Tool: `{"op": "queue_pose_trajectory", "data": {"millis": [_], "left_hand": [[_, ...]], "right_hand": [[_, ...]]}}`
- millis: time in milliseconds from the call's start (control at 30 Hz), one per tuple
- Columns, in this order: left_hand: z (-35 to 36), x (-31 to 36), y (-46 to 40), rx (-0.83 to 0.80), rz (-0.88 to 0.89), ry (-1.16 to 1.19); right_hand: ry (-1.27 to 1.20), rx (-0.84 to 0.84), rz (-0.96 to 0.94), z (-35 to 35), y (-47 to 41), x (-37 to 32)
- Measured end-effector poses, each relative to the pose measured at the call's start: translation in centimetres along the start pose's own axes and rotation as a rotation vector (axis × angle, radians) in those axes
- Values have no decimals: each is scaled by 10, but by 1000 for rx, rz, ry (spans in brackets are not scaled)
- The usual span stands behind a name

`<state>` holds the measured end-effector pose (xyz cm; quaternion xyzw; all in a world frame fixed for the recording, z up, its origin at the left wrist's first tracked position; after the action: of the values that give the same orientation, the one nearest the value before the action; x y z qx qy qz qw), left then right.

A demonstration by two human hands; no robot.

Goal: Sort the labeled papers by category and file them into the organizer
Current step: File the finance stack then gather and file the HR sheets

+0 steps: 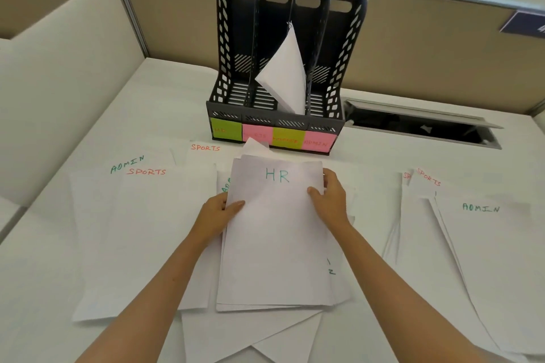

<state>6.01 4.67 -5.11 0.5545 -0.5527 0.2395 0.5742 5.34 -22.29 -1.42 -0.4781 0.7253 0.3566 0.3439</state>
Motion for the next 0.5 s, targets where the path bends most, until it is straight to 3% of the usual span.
{"op": "queue_pose_trajectory", "data": {"millis": [133,333,500], "left_hand": [[-2,0,-2,-51,-39,187],[5,34,-4,-168,-80,534],[7,81,-4,-183,30,444]], "right_hand": [[-207,15,81,-15,8,14],[-471,-397,99,-3,25,-2],[-544,-286,10,-13,31,-48]]}}
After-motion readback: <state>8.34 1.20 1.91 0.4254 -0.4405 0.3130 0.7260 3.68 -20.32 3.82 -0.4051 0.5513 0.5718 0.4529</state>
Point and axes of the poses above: each hand's wrist, its own y-axis away from the middle knuckle, its own z-axis out of the palm, x = y × z, the point moved 7 cm from there along -y, towards the middle knuckle, and after that the axes turned 7 degrees about -x, right-handed, at the moved point
